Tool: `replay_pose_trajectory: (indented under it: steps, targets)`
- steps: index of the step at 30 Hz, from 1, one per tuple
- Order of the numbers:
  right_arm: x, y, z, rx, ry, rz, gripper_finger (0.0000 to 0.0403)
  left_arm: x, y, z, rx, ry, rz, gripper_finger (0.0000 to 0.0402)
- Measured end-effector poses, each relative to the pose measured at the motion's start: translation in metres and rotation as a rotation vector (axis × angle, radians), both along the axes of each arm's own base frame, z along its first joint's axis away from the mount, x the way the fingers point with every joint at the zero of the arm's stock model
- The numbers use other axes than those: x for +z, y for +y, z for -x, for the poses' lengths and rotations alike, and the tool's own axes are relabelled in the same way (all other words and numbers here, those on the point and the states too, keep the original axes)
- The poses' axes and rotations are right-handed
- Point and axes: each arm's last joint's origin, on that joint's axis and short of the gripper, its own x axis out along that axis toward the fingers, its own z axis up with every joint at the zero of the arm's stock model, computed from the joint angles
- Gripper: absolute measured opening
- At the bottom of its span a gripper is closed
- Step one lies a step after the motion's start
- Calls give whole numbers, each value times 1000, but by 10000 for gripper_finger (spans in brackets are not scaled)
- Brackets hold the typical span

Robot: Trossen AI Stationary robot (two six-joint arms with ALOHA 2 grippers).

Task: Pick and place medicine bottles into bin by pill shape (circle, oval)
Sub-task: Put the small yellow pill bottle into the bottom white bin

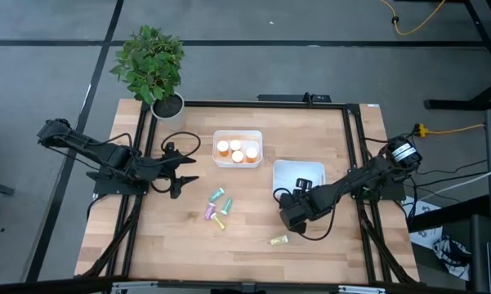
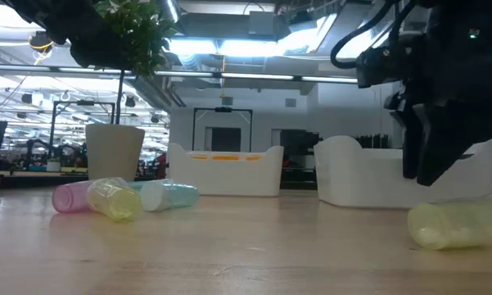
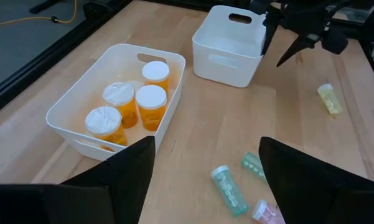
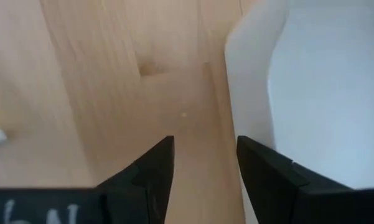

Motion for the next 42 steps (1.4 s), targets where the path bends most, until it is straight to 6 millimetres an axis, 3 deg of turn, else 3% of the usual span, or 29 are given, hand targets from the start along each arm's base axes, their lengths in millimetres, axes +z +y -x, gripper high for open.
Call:
replay_pose_trajectory:
  steps: [8, 17, 27, 42]
  targets:
    - [26, 31, 1, 120, -88, -67, 176, 0, 0, 0, 0, 0, 0, 281]
    - [13, 77, 15, 298, -271, -224, 176, 0, 0, 0, 0, 0, 0, 281]
    - [-13, 78, 25, 349, -335, -195, 176, 0, 0, 0, 0, 1, -1, 281]
    - [-30, 80, 22, 352, -319, -191, 176, 0, 0, 0, 0, 4, -2, 281]
